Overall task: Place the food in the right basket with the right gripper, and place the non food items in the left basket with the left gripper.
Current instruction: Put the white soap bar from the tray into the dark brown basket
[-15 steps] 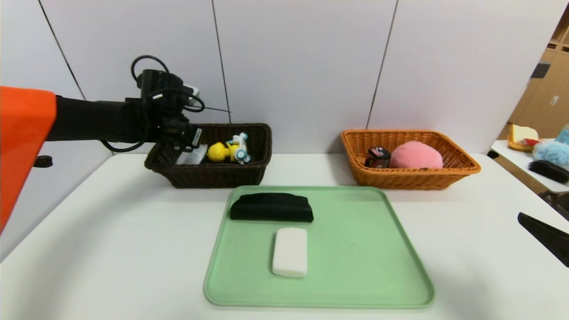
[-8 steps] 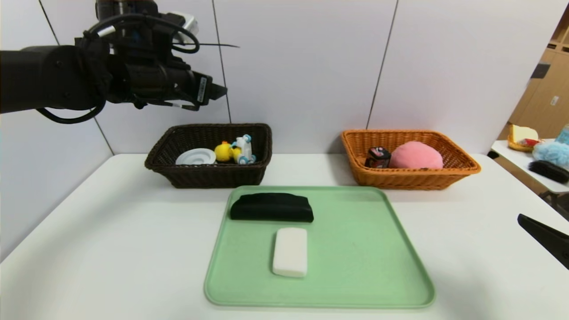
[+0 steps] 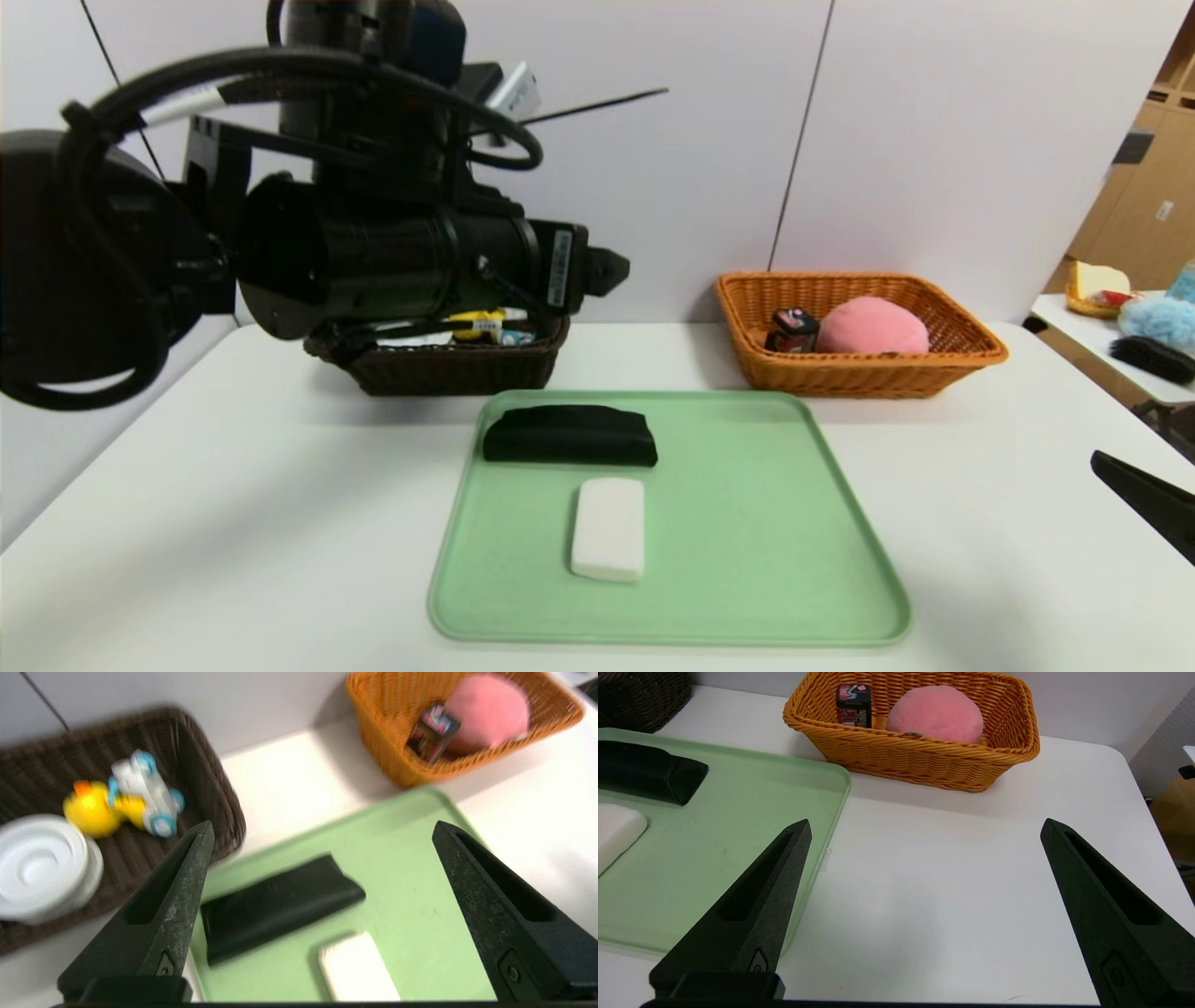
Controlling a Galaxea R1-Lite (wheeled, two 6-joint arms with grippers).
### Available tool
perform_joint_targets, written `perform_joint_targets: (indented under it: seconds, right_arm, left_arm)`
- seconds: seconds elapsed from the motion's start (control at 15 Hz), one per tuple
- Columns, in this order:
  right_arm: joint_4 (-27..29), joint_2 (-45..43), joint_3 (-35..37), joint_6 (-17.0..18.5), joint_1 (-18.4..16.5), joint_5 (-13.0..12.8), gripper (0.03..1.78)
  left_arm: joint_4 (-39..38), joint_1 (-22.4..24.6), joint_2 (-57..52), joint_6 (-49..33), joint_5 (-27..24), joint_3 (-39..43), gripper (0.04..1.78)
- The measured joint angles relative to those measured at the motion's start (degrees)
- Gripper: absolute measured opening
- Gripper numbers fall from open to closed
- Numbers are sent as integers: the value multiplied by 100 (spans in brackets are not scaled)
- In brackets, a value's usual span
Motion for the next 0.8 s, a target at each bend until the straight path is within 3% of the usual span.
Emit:
perform_joint_targets:
  seconds: [0.33, 0.53, 0.8]
  right_arm:
    - [0, -48, -20, -20, 9, 90, 169]
    - [-7, -52, -59, -24, 13, 251, 169]
    - [-96, -50, -107, 30, 11, 262, 169]
  left_arm:
    - [59, -650, 61, -694, 308, 1179, 167]
    - [127, -829, 372, -989, 319, 1292, 168]
    - [111, -1008, 874, -1496, 319, 1295, 169]
